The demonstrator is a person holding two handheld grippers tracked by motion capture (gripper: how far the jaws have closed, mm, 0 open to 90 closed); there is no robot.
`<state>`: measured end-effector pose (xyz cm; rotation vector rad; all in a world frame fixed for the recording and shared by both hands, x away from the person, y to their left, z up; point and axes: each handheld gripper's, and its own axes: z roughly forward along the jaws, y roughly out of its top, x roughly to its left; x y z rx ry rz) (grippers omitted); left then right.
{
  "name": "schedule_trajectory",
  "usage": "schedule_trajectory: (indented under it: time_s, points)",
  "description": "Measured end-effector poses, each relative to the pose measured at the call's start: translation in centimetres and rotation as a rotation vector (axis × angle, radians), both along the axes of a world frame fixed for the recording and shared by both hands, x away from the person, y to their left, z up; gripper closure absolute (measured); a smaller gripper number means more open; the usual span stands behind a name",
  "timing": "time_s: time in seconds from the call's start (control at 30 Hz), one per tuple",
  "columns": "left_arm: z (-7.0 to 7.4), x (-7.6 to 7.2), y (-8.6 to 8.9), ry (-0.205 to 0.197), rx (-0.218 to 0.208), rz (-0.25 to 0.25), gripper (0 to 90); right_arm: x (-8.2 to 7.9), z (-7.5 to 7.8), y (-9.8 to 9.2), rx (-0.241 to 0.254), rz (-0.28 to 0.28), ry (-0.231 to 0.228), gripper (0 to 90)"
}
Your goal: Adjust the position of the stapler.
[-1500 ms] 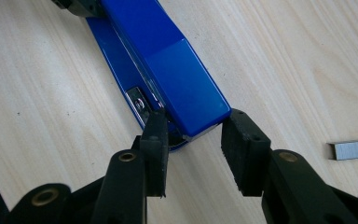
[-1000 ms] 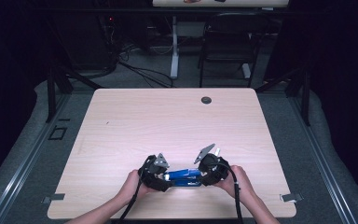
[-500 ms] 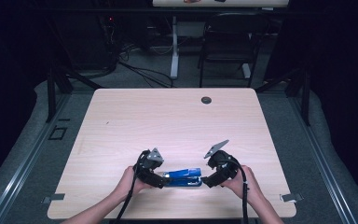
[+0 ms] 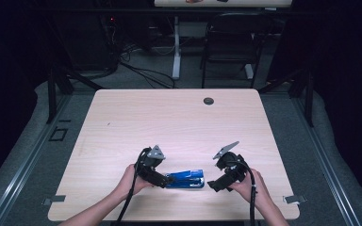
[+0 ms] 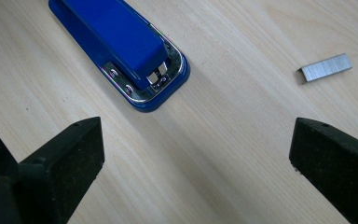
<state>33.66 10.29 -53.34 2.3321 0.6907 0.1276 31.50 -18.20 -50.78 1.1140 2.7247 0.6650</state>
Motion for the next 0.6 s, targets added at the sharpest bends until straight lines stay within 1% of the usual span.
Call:
schedule_trajectory:
  time_s: [0.03,0.1,0.13,0.2,0.27,0.33,0.43,0.47,0.5,0.53,0.57,0.6]
  points:
    - [0.2,-0.1,-0.2,-0.002,0.000,-0.005,10.6,-0.1,0.0,0.0,0.001,-0.009,-0.003,2.8]
    - [0.6,-0.2,-0.5,-0.016,-0.003,-0.018,9.1,-0.4,0.2,-0.1,-0.012,-0.002,-0.008,3.1]
    - [0.7,-0.3,-0.6,-0.017,-0.006,-0.021,9.1,-0.5,0.2,-0.1,-0.003,-0.008,-0.008,3.3]
    - [0.8,-0.3,-1.0,-0.017,-0.006,-0.037,8.8,-0.6,0.2,-0.3,-0.001,-0.009,-0.014,3.4]
    - [0.8,-0.3,-1.4,-0.018,-0.004,-0.049,8.7,-0.8,0.0,-0.4,0.003,-0.028,-0.013,3.7]
    - [0.8,-0.2,-1.9,-0.019,-0.006,-0.063,8.7,-0.8,0.0,-0.5,-0.002,-0.023,-0.006,4.3]
    - [0.9,-0.1,-2.7,-0.022,-0.006,-0.085,8.9,-0.8,0.0,-0.5,-0.008,-0.029,-0.017,5.3]
    - [0.9,-0.1,-3.0,-0.022,-0.004,-0.091,8.9,-0.8,0.0,-0.5,-0.011,-0.029,-0.020,5.5]
    - [0.8,-0.1,-3.3,-0.025,0.000,-0.099,9.1,-0.8,-0.1,-0.5,0.000,-0.037,-0.024,5.7]
    - [0.8,0.0,-3.6,-0.024,0.008,-0.116,9.1,-0.7,0.0,-0.6,-0.008,-0.034,-0.020,6.1]
    - [0.7,0.0,-3.8,-0.028,0.007,-0.120,9.3,-0.7,-0.1,-0.7,-0.016,-0.036,-0.019,6.6]
    - [0.7,0.0,-4.0,-0.034,0.014,-0.124,10.0,-0.7,-0.2,-0.8,-0.016,-0.040,-0.021,7.7]
